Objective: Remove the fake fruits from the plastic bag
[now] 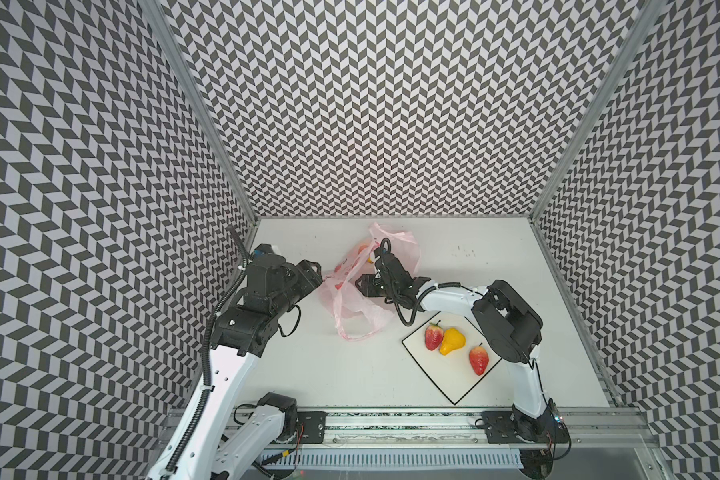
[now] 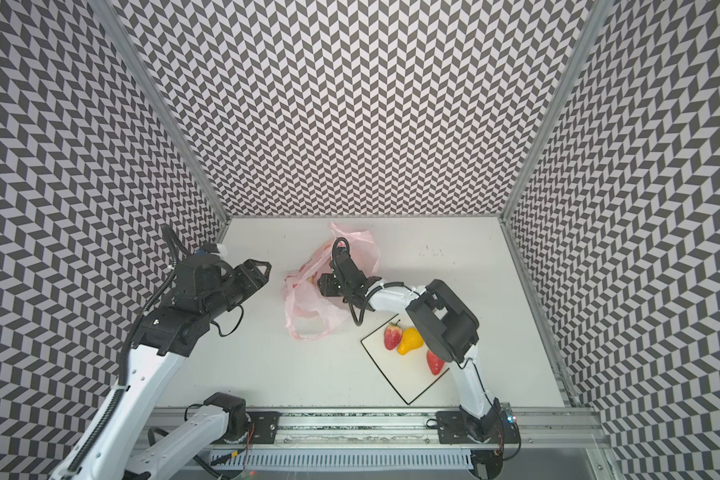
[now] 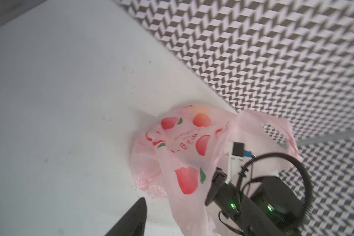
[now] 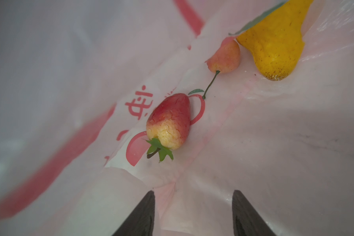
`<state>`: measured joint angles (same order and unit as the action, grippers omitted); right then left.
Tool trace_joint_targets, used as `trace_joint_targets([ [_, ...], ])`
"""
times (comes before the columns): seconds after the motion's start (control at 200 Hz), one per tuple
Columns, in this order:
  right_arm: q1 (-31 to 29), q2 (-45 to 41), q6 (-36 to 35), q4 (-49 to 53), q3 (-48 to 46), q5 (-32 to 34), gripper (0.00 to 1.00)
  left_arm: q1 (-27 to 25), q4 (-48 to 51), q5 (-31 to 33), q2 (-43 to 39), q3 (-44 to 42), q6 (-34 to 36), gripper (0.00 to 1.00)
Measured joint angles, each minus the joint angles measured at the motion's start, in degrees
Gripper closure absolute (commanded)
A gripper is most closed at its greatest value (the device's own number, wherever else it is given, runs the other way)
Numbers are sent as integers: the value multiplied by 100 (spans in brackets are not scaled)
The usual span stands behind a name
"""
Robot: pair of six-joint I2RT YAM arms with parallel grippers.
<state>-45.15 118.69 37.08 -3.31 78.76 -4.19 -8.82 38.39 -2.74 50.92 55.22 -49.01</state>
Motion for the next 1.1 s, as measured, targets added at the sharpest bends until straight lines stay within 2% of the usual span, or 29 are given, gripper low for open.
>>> trace_joint_targets([
  [0.125, 33, -61, 0, 11, -26, -70, 41, 802, -868, -855, 76, -1526, -811, 34],
  [0.255, 37, -94, -7, 28, -74, -136, 41, 887, -1698, -1633, 472, -2417, -1419, 26],
  [0.426, 44, -94, -46, 28, -74, -212, 41, 887, -2879, -2229, 1281, -2463, -1600, 26],
  [0.551, 48, -94, -83, 31, -74, -247, 41, 925, -3462, -2446, 1906, -2448, -1641, 26],
  [0.696, 72, -98, -114, 33, -74, -299, 41, 999, -3978, -2588, 2413, -2448, -1755, 21],
  [0.912, 98, -116, -164, 33, -74, -341, 41, 1143, -4562, -2651, 2531, -2448, -1989, 17],
  [1.097, 109, -118, -195, 35, -74, -369, 41, 1263, -4739, -2605, 2529, -2597, -2378, 23],
])
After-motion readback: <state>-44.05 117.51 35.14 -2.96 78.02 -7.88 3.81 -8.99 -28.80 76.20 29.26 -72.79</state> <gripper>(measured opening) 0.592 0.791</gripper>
